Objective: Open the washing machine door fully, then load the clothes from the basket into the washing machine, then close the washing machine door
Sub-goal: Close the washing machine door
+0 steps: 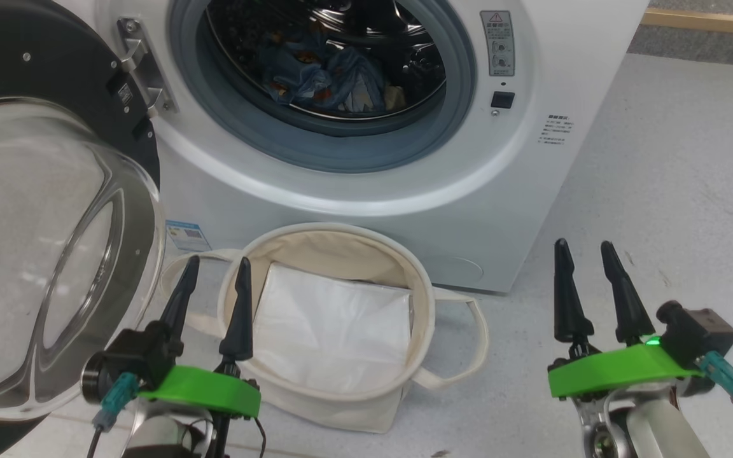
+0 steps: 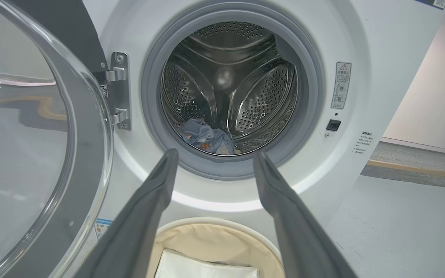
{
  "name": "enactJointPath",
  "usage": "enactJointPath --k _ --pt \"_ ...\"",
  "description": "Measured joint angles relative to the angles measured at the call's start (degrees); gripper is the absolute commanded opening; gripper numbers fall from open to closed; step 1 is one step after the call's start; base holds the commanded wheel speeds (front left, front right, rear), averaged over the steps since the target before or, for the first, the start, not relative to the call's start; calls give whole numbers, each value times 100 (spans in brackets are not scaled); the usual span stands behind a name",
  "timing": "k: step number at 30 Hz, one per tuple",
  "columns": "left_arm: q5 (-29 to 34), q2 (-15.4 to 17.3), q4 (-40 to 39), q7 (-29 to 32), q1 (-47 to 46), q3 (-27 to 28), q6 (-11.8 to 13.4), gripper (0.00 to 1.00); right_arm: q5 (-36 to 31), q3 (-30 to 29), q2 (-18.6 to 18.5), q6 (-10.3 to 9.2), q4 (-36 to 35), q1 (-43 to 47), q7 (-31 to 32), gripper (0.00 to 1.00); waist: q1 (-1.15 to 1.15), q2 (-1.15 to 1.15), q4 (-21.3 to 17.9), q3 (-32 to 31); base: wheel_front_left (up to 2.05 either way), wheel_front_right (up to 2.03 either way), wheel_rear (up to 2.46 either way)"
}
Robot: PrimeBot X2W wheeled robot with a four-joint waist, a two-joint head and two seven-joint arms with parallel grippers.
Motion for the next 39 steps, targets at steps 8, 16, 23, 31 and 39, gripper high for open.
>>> enactJointPath --k 8,16,23,31,39 --pt "-121 0 -10 0 27 -23 57 100 -145 -135 2 0 200 71 1 100 0 0 -3 30 0 0 0" --pt "-142 0 -9 0 26 -29 82 100 -144 -158 3 0 227 69 1 100 0 0 -20 45 0 0 0" --pt "-143 0 -9 0 25 -26 84 100 -144 -158 3 0 227 63 1 100 0 0 -22 85 0 0 0" --pt "-234 0 -14 0 23 -24 101 100 -144 -160 3 0 226 61 1 100 0 0 -19 125 0 0 0" --pt "-366 0 51 0 20 -32 98 100 -144 -160 3 0 227 54 1 100 0 0 -7 144 0 0 0"
